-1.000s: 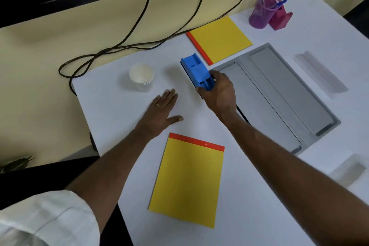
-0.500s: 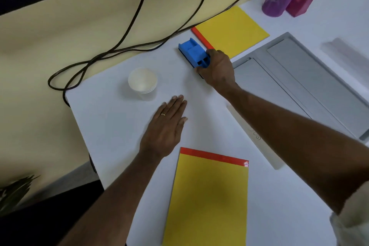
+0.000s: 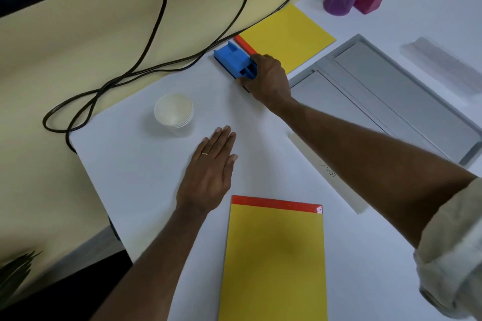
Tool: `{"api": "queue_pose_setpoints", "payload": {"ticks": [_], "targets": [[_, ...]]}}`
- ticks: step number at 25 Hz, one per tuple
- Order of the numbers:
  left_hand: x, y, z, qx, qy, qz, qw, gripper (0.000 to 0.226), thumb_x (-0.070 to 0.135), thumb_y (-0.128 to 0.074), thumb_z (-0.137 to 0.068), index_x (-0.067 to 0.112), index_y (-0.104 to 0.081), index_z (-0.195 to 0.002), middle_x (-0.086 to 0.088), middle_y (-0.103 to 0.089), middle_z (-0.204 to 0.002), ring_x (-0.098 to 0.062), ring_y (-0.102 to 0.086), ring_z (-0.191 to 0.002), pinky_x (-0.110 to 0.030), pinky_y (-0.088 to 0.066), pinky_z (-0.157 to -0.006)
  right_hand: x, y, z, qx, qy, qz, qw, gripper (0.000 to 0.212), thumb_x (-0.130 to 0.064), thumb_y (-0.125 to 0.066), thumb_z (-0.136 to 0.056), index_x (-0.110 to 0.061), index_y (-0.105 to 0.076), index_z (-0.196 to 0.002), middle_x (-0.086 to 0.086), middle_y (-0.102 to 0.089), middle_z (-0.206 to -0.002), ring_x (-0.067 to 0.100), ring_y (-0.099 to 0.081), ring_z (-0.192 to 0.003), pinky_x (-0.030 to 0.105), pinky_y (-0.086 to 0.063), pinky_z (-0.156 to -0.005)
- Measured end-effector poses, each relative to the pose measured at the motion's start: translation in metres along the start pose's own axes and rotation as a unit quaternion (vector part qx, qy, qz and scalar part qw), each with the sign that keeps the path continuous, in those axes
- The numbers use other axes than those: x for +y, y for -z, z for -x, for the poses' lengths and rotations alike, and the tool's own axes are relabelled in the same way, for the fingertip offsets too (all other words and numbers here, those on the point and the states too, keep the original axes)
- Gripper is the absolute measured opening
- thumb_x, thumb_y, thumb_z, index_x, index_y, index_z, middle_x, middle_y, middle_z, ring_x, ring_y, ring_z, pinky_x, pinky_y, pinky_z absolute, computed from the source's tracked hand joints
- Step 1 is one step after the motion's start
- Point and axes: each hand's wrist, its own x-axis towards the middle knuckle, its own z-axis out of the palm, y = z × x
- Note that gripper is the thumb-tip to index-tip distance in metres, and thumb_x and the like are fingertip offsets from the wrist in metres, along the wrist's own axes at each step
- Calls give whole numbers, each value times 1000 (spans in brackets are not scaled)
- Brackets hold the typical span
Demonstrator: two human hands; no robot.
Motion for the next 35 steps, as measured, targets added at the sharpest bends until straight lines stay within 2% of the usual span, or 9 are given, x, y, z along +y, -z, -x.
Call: {"api": "queue_pose_setpoints", "payload": {"ticks": [4,7,15,20,25,28,31,33,35], "targets": [[0,0,0,5,1,7,1000,49,34,-35,-109,14,-37,-154,-2,-34,-162,-12,-23,-154,-36,-24,-126,-2,7,3,-32,-2,14,999,76,-42,-78,-82,-11,-46,-144,9,-56,-141,27,-54,-125,33,-47,-94],[1,1,0,9,-4,4,1000,49,33,-34,-109,14,-38,-154,-2,-34,-162,-13,-24,-154,-36,-24,-126,-4,23,25,-43,16,42,998,94,-43,-78,-80,-12,-30,-155,7,-28,-163,29,-38,-144,40,-42,-109],[-1,0,1,16,-30,7,999,50,32,-35,-108,9,-41,-152,-7,-38,-160,-19,-30,-152,-41,-28,-124,10,37,207,-37,-23,-33,999,60,-33,-63,-96,-21,-41,-150,-2,-32,-162,17,-33,-147,23,-27,-113],[13,11,3,-1,-32,-32,999,46,19,-46,-107,-1,-43,-148,-18,-38,-157,-33,-36,-148,-48,-28,-121,54,58,341,-94,-118,-39,988,66,-44,-59,-96,-21,-34,-153,1,-17,-166,20,-21,-151,32,-34,-115],[45,44,43,-40,113,132,984,35,3,-49,-103,-3,-58,-135,-23,-56,-143,-38,-48,-137,-44,-34,-117,70,74,417,-96,-167,-112,975,65,-33,-62,-95,-15,-36,-152,4,-31,-158,22,-32,-144,27,-28,-118],[76,67,94,-32,226,145,963,29,13,-48,-104,-2,-69,-118,-25,-67,-113,-38,-61,-110,-45,-48,-96,61,73,436,-90,-196,-153,965,65,-22,-66,-93,-9,-38,-150,7,-41,-147,25,-45,-130,40,-42,-109],[110,74,135,-25,327,183,927,38,28,-48,-105,0,-70,-94,-22,-68,-90,-34,-63,-88,-40,-49,-74,48,71,446,-73,-241,-196,948,63,-17,-67,-91,-7,-40,-147,10,-45,-141,24,-54,-119,39,-48,-101],[129,72,148,-58,352,218,908,36,35,-53,-103,3,-69,-101,-19,-69,-94,-38,-64,-92,-42,-49,-75,42,70,449,-61,-266,-220,936,59,-15,-67,-91,-8,-44,-144,10,-47,-136,24,-57,-113,36,-50,-96],[141,72,152,-84,405,252,875,43,37,-64,-97,5,-63,-125,-18,-68,-118,-37,-63,-111,-43,-50,-89,42,71,451,-53,-275,-223,934,56,-14,-68,-88,-9,-48,-140,11,-50,-131,26,-57,-114,33,-47,-95]]}}
